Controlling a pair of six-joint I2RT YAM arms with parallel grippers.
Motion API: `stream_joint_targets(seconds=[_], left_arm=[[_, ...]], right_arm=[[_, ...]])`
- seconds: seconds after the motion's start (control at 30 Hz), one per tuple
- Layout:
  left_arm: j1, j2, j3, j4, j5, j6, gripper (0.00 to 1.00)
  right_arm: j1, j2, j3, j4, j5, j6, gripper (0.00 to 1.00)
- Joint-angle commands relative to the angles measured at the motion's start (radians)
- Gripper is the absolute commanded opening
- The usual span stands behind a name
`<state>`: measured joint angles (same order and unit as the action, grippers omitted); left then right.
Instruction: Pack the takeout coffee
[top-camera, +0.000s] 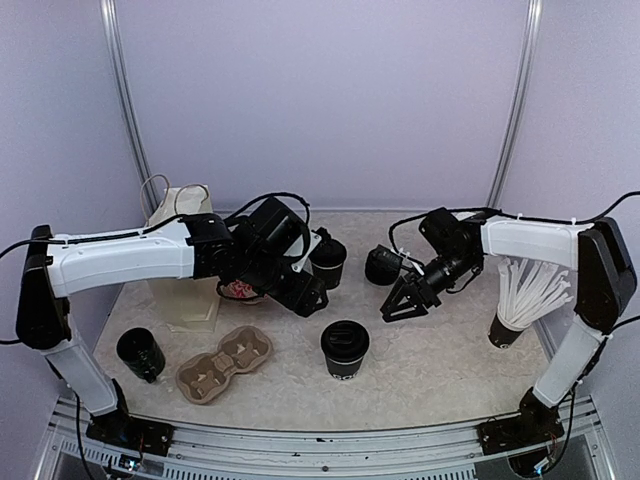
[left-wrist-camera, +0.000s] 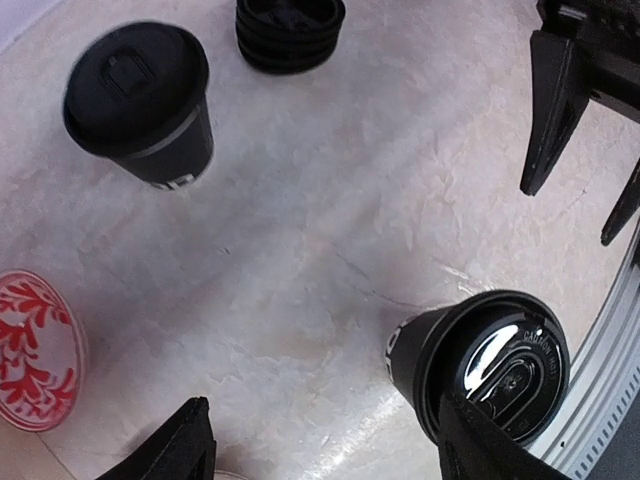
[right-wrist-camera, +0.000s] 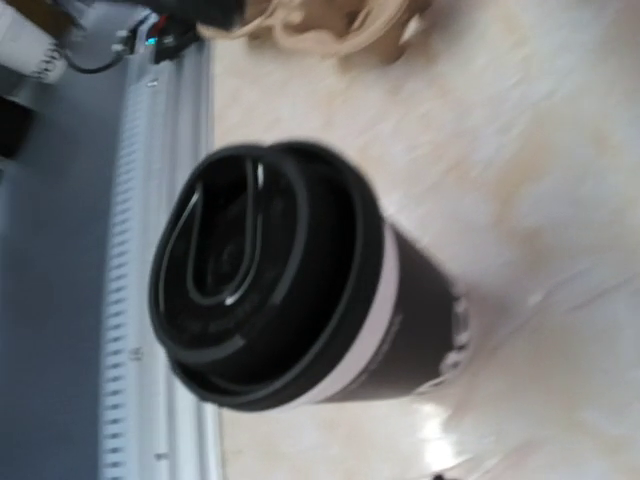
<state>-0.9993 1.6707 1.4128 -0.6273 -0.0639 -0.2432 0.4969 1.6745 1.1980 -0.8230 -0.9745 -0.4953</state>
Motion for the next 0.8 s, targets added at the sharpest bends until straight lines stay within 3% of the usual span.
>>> stream_joint_targets(seconds=[0.0,0.13,0.4,0.77], left_arm=[[-0.016,-0.028,-0.067,0.082,0.14,-0.121,0.72],[-0.019,-0.02,-0.12,0.12,0.191,-0.151,0.69],[-0.024,0.008,-0.132,0.106,0.221,-0.155,0.69],[-0.024,0.05,-0.143,0.112,0.293,-0.136,0.57]], right_arm=[[-0.005,0.059,-0.021,-0.09,-0.131,0.018,0.44],[0.003,0.119,0.005,-0.117,-0.202,0.007,0.41],[0.053,0.174,0.036,-0.134,-0.199,0.009,0.44],[0.063,0.222,0.084,-0.182,-0.196,0.005,0.44]])
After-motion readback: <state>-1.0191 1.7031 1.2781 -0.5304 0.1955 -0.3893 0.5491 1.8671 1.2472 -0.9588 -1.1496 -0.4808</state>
